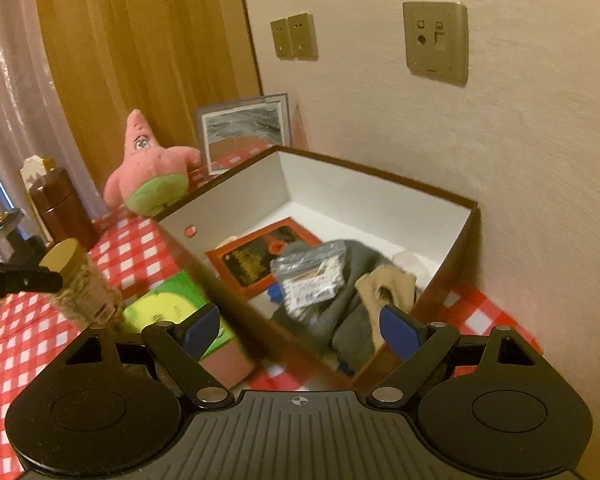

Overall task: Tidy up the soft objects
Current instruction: 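Move both open grippers back to the mint-green towel and knit sock, then grasp the mint-green towel with the left gripper while the right grasps the knit sock, then lift the towel and sock with both grippers and carry them over the box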

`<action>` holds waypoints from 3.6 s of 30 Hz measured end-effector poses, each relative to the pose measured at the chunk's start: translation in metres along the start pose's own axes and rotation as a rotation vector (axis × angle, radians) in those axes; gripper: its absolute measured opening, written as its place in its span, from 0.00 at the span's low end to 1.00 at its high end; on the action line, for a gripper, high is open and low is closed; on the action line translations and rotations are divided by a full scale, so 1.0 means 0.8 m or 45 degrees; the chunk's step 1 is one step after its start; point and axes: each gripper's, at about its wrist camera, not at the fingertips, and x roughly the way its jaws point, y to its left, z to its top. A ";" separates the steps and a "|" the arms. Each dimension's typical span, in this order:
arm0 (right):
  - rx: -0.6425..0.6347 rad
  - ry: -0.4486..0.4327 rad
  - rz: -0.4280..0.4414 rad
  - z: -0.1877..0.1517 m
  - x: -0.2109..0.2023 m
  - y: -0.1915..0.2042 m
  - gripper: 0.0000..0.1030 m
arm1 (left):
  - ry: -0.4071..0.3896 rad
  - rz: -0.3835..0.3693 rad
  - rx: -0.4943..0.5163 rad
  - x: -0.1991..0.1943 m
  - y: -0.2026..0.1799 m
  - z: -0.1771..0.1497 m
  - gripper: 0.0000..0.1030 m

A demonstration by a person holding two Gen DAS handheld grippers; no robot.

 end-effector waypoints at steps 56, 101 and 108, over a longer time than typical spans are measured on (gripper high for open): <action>-0.194 0.200 0.253 -0.103 0.072 0.146 0.49 | 0.204 0.156 -0.232 0.019 0.052 -0.135 0.51; -0.270 0.118 0.428 -0.096 0.081 0.159 0.11 | 0.235 0.128 -0.322 0.002 0.110 -0.178 0.11; -0.209 0.116 0.510 -0.098 0.037 0.155 0.11 | 0.209 0.100 -0.292 -0.044 0.112 -0.187 0.11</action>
